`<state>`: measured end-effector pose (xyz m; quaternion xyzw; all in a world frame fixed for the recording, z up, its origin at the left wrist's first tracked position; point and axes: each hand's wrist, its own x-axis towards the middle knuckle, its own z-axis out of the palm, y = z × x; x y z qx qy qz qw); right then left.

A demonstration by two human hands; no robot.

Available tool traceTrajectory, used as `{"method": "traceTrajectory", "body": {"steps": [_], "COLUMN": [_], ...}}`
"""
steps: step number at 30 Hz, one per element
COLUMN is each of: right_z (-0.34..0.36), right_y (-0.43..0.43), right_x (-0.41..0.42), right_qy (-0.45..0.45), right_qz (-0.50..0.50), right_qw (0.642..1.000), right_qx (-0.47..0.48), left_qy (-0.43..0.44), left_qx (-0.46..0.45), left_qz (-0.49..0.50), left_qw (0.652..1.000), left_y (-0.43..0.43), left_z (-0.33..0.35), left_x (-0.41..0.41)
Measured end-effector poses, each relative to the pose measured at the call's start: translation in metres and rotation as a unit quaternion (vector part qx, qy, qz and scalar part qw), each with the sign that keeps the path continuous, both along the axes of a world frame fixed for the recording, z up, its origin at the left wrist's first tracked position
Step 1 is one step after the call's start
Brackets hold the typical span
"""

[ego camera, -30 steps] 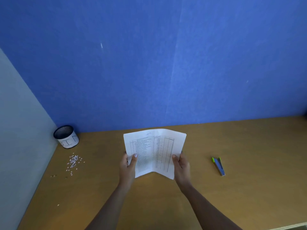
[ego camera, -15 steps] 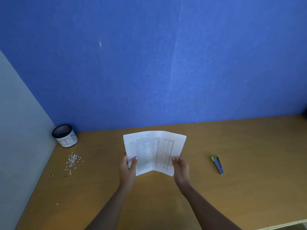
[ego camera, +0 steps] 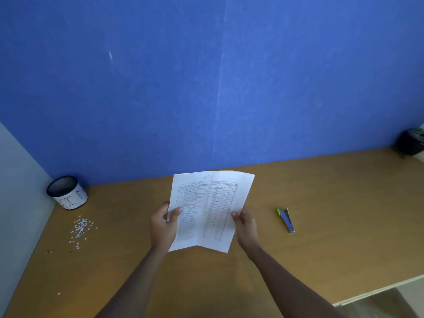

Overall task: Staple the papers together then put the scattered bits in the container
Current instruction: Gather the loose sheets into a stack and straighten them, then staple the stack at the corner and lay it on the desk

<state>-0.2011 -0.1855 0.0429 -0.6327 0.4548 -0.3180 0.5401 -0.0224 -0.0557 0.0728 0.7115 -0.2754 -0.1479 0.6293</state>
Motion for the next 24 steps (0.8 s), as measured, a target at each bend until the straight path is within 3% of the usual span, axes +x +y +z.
{"method": "traceTrajectory", "body": {"steps": [5, 8, 10, 13, 15, 20, 24], "right_z": [-0.011, -0.025, -0.037, -0.049, -0.053, -0.061, -0.068], "right_y": [-0.025, -0.053, -0.073, -0.094, -0.104, -0.122, -0.121], "right_x": [-0.012, -0.026, -0.04, -0.064, -0.077, -0.092, -0.093], "right_qy": [0.055, 0.15, 0.267, 0.443, 0.507, 0.488, 0.467], "right_qz": [0.008, -0.018, -0.016, 0.014, 0.01, 0.004, -0.019], "right_qw": [0.998, 0.988, 0.963, 0.896, 0.861, 0.872, 0.884], "right_qx": [-0.011, -0.016, -0.025, -0.04, -0.039, 0.027, -0.012], "left_qy": [0.015, 0.008, -0.009, -0.026, -0.025, -0.021, -0.008], "left_qx": [0.001, -0.011, -0.007, -0.011, -0.017, -0.022, -0.032], "left_qz": [-0.003, -0.001, -0.003, -0.009, -0.012, -0.027, -0.034], "left_qw": [1.0, 1.0, 1.0, 1.0, 0.999, 0.999, 0.999], "left_y": [-0.009, -0.011, -0.011, -0.013, -0.014, -0.011, -0.01], "left_z": [0.007, 0.015, 0.021, 0.027, 0.032, 0.034, 0.037], "left_x": [0.0, 0.0, 0.002, 0.002, 0.003, 0.008, 0.009]}}
